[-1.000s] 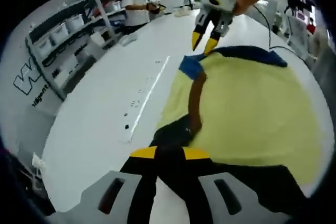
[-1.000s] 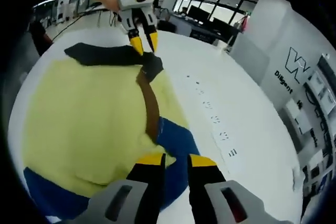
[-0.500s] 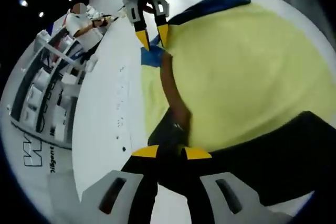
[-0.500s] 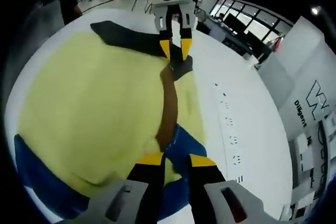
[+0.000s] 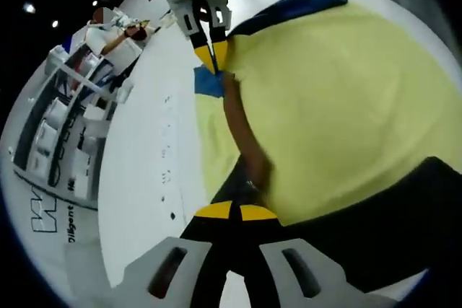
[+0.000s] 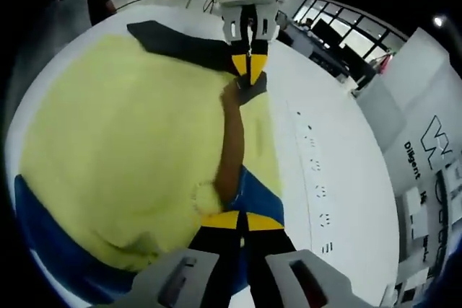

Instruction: Fold the garment on the visible template until the final outline fits inside the template.

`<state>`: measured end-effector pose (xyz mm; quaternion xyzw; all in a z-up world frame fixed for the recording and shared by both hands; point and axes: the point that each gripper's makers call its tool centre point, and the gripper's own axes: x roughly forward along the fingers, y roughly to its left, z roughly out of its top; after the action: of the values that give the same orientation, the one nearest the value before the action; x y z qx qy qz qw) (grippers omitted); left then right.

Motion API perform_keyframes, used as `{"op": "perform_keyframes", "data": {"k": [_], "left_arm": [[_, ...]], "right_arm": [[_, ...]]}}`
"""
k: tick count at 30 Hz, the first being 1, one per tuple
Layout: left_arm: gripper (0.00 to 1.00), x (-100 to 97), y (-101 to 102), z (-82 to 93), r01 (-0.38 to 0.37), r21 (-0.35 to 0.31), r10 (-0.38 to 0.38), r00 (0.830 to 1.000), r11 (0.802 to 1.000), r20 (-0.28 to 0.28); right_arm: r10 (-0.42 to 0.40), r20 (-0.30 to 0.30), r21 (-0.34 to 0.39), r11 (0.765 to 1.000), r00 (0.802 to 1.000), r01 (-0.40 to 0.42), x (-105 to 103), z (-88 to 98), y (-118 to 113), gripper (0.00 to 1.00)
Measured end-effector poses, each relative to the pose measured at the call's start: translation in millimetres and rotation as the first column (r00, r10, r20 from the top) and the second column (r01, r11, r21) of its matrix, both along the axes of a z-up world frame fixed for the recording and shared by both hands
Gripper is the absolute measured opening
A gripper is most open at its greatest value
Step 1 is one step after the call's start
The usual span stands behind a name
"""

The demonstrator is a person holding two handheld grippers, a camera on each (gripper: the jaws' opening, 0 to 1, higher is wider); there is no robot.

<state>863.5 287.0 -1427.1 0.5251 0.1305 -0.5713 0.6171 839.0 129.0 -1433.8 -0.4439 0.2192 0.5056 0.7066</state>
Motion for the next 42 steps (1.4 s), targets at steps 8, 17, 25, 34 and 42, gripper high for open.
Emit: {"op": "perform_keyframes", "data": {"k": [8, 17, 25, 34, 42], "left_arm": [[0.05, 17.3, -4, 23.9, -0.222, -0.187, 0.184, 0.962, 0.957, -0.201], [0.05, 50.7, -2, 34.2, -0.557, -0.255, 0.414, 0.793, 0.790, -0.447], [0.06, 69.0, 1, 26.2, -0.698, -0.210, 0.531, 0.675, 0.684, -0.513], [0.06, 73.6, 13, 19.6, -0.797, -0.156, 0.615, 0.559, 0.583, -0.557], [0.05, 70.3, 33, 30.6, -0.799, -0.170, 0.629, 0.567, 0.577, -0.532]], "right_arm": [[-0.100, -0.020, 0.098, 0.990, 0.995, 0.102, 18, 18.1, -3, 0.00], [-0.259, -0.029, 0.151, 0.954, 0.965, 0.260, 58, 24.8, -12, 0.00], [-0.357, -0.024, 0.128, 0.925, 0.934, 0.357, 82, 18.3, -11, 0.00], [-0.454, 0.004, 0.086, 0.888, 0.891, 0.452, 95, 19.6, -14, 0.13], [-0.466, -0.018, 0.114, 0.878, 0.884, 0.465, 81, 25.7, -24, 0.10]]}}
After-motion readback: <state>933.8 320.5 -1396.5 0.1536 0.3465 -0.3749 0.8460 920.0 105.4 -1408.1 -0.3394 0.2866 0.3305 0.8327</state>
